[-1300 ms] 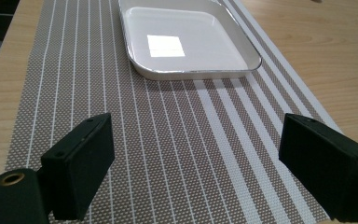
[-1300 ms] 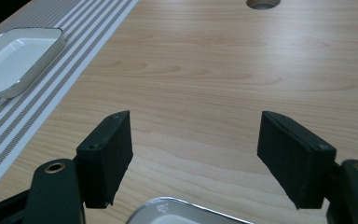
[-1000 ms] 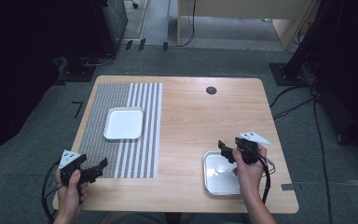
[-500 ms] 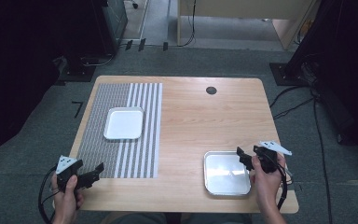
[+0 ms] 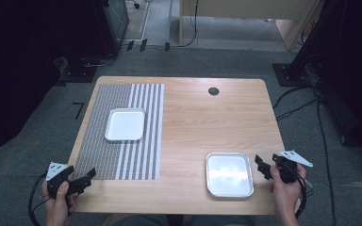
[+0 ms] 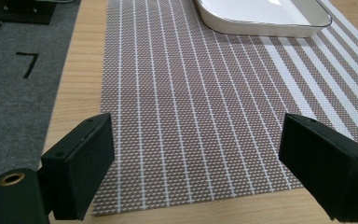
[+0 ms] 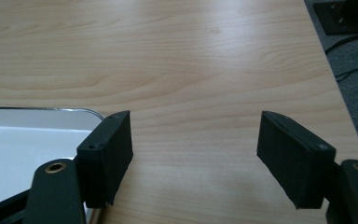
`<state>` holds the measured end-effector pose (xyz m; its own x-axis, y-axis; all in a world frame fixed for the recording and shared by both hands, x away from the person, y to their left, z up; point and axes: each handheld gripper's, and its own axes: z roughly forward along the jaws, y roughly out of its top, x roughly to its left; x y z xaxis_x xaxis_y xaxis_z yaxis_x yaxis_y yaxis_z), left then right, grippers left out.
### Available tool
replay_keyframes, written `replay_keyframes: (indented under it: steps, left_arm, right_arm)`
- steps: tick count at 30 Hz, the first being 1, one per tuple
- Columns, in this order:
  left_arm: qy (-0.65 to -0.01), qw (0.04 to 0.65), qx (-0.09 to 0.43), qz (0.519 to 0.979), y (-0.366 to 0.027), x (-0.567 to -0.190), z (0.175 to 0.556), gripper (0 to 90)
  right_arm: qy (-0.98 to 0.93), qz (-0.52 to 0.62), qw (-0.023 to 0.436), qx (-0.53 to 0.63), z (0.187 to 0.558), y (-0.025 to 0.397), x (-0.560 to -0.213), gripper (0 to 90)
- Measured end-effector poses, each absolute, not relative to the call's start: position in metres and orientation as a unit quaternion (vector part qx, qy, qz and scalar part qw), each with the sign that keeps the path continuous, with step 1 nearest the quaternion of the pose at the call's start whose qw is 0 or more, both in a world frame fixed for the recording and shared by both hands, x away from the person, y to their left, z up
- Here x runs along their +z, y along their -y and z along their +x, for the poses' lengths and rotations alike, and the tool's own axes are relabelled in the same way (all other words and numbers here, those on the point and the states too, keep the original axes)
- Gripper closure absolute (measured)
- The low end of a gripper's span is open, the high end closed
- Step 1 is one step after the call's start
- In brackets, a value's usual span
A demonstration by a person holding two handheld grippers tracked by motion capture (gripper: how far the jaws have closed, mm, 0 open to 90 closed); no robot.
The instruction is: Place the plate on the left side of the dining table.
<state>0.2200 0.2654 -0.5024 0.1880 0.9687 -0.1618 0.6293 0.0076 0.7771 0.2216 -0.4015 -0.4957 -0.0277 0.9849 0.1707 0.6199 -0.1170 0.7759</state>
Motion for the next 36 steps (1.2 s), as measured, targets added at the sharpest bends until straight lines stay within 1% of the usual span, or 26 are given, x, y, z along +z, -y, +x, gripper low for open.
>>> replay_keyframes:
  steps: [12, 18, 25, 29, 36]
  left_arm:
    - [-0.603, 0.364, 0.227, 0.672, -0.280, -0.511, 0.215, 10.4]
    - [-0.607, 0.359, 0.228, 0.671, -0.287, -0.514, 0.214, 10.4]
    - [-0.598, 0.350, 0.225, 0.685, -0.284, -0.517, 0.214, 10.4]
    - [-0.592, 0.345, 0.230, 0.690, -0.282, -0.518, 0.213, 10.4]
    - [-0.584, 0.336, 0.238, 0.699, -0.279, -0.519, 0.213, 10.2]
  right_arm:
    - [-0.626, 0.650, 0.264, 0.341, 0.205, 0.429, -0.508, 23.7]
    - [-0.628, 0.654, 0.257, 0.336, 0.200, 0.437, -0.514, 22.4]
    - [-0.635, 0.655, 0.253, 0.322, 0.196, 0.435, -0.522, 22.1]
    - [-0.649, 0.643, 0.277, 0.297, 0.196, 0.430, -0.525, 21.4]
    - [-0.647, 0.646, 0.274, 0.297, 0.196, 0.431, -0.525, 19.8]
